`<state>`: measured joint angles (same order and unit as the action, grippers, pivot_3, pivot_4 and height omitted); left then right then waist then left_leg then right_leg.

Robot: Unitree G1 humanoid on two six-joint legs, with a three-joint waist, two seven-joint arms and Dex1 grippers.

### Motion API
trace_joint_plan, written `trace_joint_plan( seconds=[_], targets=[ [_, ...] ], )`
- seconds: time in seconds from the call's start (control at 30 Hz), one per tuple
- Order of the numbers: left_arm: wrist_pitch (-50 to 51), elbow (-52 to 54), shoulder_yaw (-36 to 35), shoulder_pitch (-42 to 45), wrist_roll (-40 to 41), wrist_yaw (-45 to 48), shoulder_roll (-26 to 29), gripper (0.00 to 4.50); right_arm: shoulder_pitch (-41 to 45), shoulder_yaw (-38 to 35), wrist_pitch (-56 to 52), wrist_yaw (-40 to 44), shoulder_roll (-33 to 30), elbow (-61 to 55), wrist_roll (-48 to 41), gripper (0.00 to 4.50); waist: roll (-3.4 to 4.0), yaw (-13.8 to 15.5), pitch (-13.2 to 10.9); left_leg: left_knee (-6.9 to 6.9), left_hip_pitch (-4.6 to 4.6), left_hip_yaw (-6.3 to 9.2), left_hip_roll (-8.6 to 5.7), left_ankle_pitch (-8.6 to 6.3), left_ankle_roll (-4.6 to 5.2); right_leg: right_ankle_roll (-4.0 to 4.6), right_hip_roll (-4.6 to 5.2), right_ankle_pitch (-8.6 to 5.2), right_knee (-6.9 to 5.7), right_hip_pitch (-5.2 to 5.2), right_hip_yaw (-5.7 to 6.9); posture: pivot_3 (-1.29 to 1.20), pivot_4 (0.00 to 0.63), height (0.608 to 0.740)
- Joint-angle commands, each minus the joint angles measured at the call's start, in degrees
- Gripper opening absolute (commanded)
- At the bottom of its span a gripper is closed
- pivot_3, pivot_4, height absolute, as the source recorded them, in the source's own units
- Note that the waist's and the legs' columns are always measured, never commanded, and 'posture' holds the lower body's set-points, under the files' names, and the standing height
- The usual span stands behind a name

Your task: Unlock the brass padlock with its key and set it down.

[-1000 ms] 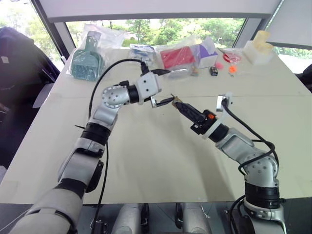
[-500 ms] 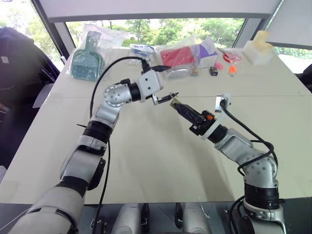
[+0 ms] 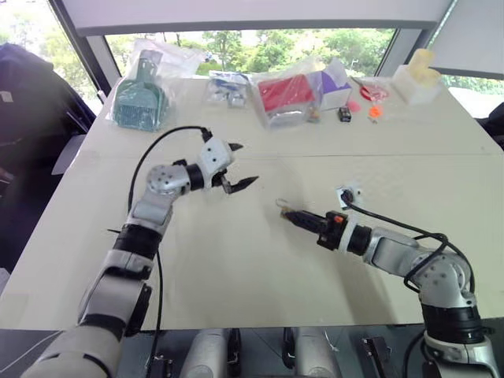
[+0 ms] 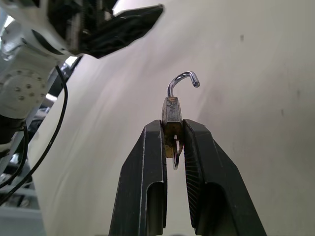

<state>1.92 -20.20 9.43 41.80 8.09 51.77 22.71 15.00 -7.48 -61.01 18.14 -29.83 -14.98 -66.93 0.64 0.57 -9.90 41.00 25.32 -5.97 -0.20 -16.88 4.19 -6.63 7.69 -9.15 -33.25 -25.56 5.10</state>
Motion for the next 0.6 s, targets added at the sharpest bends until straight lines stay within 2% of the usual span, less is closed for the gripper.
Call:
trace_joint_plan(
  seconds=[0.03,0.17,0.33,0.53,0.6],
  targets=[
    [11.26,15.30,-0.88,-5.64,7.13,5.51,3.83,4.48,1.85,-0.30,-5.11,5.35,-6.37,1.55,-0.32,0.00,0.03,-0.18,0.02,-0.01,-0.01,-0.02,0.00,-0.01,0.00,0.02,0.02,-0.01,0.02,0.01,-0.01,0.00,0.150,0.735],
    [20.83,25.81,-0.78,-11.44,12.23,7.76,7.14,4.48,4.41,1.64,-7.06,11.89,-11.89,5.85,3.14,0.00,0.03,-0.17,0.01,-0.01,-0.05,0.00,0.00,-0.02,0.00,0.20,0.01,-0.11,0.02,0.03,-0.01,0.00,0.150,0.735],
    [26.15,30.25,-0.56,-14.34,14.79,9.16,9.06,4.48,5.76,5.12,-7.37,17.45,-14.59,8.72,8.55,0.00,0.02,0.17,0.01,0.00,-0.05,0.05,0.00,-0.01,-0.01,0.22,-0.01,-0.13,0.02,0.04,0.00,0.00,0.150,0.735],
    [27.65,30.25,-0.34,-15.68,14.90,9.67,10.55,4.50,5.32,6.67,-4.15,21.63,-16.63,9.52,15.52,2.95,0.01,0.18,0.01,0.00,-0.04,0.02,-0.01,-0.01,-0.01,0.21,-0.01,-0.13,0.03,0.02,0.00,0.00,0.150,0.735],
    [27.36,29.94,-0.51,-16.20,14.31,9.70,11.15,4.50,4.01,5.20,-1.22,22.16,-19.58,8.94,19.21,4.06,0.01,0.28,0.01,0.02,-0.04,0.03,-0.02,-0.01,-0.01,0.21,-0.01,-0.13,0.04,0.06,0.01,0.00,0.150,0.735]
  ],
)
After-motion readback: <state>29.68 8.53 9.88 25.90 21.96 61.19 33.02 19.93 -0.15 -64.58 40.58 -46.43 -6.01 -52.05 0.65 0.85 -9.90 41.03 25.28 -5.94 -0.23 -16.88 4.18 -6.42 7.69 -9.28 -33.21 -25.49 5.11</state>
